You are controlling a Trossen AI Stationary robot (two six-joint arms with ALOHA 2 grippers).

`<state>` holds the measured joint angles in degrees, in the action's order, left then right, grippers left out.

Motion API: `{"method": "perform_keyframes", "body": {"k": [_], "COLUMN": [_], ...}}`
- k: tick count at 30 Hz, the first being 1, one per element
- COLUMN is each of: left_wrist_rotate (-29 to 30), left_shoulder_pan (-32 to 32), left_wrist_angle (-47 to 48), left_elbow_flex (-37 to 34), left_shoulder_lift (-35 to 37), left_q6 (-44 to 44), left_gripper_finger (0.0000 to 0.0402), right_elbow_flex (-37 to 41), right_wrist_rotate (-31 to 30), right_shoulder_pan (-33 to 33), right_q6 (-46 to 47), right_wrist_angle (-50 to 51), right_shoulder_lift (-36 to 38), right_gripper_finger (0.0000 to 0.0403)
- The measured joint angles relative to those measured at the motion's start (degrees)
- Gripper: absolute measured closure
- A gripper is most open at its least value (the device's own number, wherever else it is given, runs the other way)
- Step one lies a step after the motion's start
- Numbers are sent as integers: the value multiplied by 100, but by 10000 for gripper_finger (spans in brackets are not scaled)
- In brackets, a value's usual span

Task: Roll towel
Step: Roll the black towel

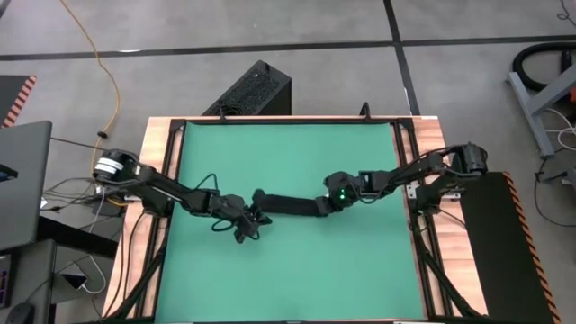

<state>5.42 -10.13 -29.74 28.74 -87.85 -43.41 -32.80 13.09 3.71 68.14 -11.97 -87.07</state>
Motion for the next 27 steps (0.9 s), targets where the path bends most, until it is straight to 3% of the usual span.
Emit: {"method": "perform_keyframes", "body": {"k": [6, 16, 21, 27], "left_wrist_rotate": [577, 531, 334, -372], "left_shoulder_pan": [79, 601, 920, 1360], "left_wrist_angle": [-810, -1316, -1495, -1417], "left_elbow_flex": [-3, -1, -1, -1], "left_shoulder_lift": [-721, -1078, -1078, -1078], "left_q6": [-561, -566, -587, -221], "left_gripper_finger": [402, 402, 402, 402], "right_elbow_flex": [0, -2, -2, -2], "right_wrist_rotate": [396, 642, 788, 806], "right_shoulder_pan": [171, 336, 390, 397], "right_q6": [234, 253, 253, 251], "right_wrist_angle": [-113, -67, -59, -58], "right_shoulder_lift": [0, 2, 2, 2], "right_gripper_finger": [371, 371, 371, 371]}}
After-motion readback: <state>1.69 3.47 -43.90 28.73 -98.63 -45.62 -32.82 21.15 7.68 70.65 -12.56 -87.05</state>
